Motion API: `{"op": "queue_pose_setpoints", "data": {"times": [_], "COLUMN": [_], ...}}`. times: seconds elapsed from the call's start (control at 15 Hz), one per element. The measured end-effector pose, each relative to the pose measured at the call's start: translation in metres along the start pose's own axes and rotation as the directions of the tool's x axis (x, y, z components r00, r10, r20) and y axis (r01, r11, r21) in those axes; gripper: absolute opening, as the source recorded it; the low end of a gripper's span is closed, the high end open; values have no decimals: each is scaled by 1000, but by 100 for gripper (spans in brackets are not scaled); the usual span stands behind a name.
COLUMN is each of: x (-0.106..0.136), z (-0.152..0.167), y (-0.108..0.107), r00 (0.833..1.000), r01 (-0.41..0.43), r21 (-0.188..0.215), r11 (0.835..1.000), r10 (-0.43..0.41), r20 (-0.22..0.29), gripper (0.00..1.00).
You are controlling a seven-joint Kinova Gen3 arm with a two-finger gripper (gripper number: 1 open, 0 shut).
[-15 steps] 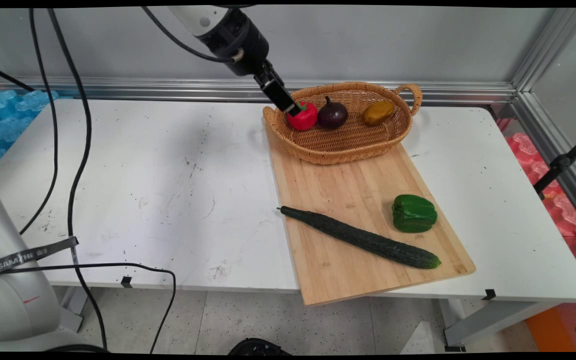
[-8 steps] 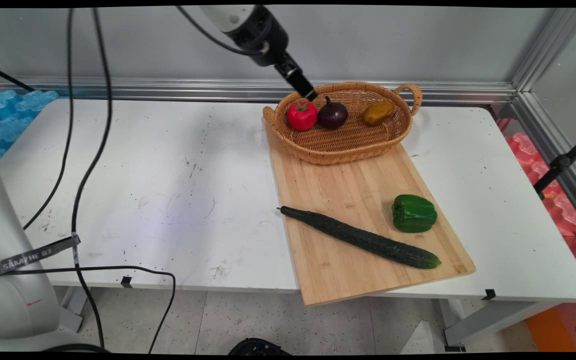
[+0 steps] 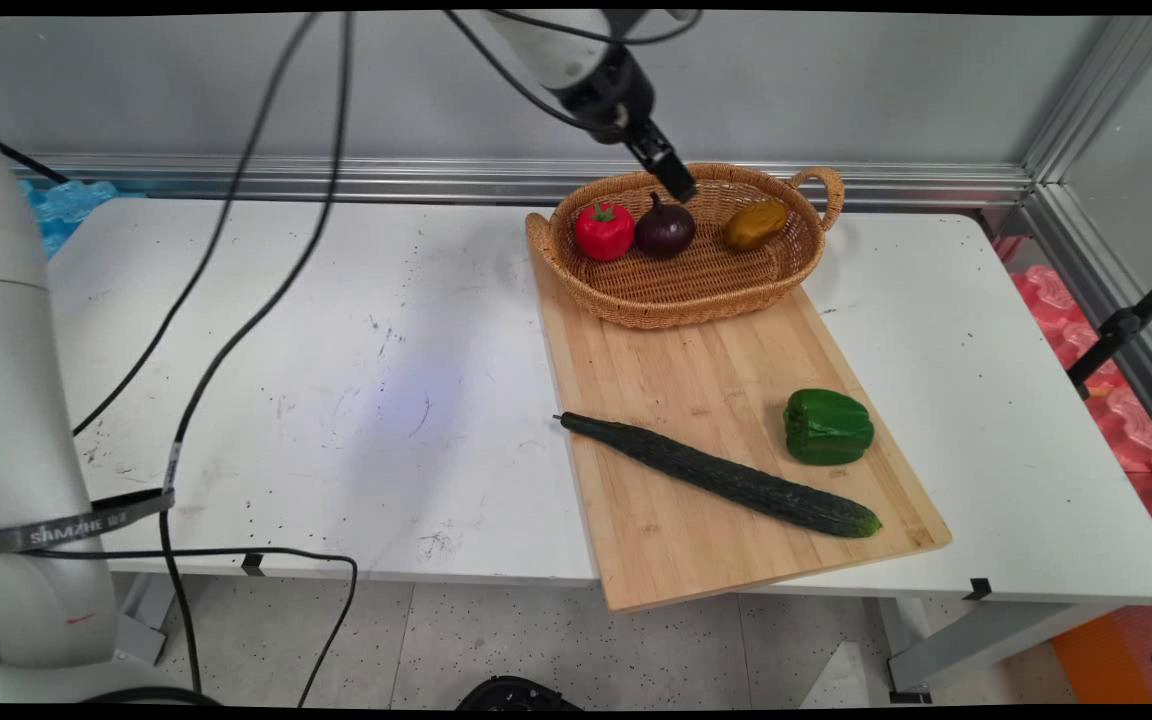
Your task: Pick up the potato from the vegetable basket
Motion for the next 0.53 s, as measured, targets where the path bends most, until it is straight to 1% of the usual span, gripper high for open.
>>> {"op": "queue_pose_setpoints", "data": {"times": [0.53], "x": [36], "z": [98], "y": [1], "r00": [1000], "r01": [-29], "r21": [42], "r11": [999], "r10": [29], "r20": [3], "gripper": [100]}}
